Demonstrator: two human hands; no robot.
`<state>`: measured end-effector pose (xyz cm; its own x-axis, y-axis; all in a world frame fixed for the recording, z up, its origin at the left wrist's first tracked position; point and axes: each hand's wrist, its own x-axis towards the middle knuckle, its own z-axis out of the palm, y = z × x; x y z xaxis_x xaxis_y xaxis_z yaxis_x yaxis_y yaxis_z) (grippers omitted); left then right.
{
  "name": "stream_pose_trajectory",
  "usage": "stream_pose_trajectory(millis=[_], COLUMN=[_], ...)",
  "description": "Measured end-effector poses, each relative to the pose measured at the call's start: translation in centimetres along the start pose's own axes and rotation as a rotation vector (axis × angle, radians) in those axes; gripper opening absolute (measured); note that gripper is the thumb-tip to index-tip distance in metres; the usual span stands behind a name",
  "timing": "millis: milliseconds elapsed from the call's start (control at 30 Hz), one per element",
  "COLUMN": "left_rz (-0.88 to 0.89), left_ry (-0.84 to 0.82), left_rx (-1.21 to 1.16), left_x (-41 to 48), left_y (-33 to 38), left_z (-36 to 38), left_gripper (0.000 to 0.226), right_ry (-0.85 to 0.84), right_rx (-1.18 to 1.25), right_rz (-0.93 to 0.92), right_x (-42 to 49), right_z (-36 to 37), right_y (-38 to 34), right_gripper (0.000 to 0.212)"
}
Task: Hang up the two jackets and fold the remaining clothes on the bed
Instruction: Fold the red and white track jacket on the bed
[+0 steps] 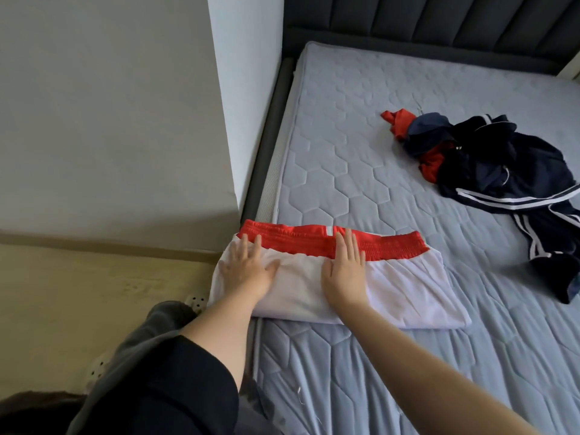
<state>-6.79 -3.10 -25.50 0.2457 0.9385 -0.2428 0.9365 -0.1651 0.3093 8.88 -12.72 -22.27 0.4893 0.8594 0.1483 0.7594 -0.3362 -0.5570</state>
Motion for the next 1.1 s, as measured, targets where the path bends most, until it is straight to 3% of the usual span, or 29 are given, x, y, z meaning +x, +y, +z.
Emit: stream_pose_trajectory(millis=[67,200,433,633,767,967,1100], left_rz=[-0.152,-0.376,-0.453,-0.448,-0.319,-0.197,-0.059], left_ry=[-0.018,-0.209,-0.449,-0.56,-0.569,-0.553,-0.584], left_rx=[-0.204,-0.743,-0.891,-1.071,-1.201,-1.421,-1.654], left_x=[0.9,2.2,3.2,2.5,1.4,0.0,-0.4], left_y=[-1.1,-3.0,-6.2,-6.9,-4.9,-2.2,-3.4], left_z=[-0.7,-1.6,-2.4,-5.3,-7.5,-9.7,-11.4], left_gripper=[0.082,0.096,0.096,0.054,0.023,0.027,0.032], right_ry=[0.001,-0.1,-0.122,-0.123,-0.109,-0.099,-0.175], right_rx=[0.205,0.444,0.395,0.248,0.239,0.348,0.679], right_rz=[-0.035,0.092,0.135,0.103,0.112,0.191,0.24], right_x=[0.4,0.6,0.5,0.5,0.6,1.2,1.1], right_z=[0.7,2.5,4.4,4.7,4.7,4.4,5.3], right_y=[-1.6,-2.3,-0.9,-1.1,-1.7,-4.2,-8.3], right_gripper=[0.057,0.057,0.057,0.057,0.056,0.056,0.053])
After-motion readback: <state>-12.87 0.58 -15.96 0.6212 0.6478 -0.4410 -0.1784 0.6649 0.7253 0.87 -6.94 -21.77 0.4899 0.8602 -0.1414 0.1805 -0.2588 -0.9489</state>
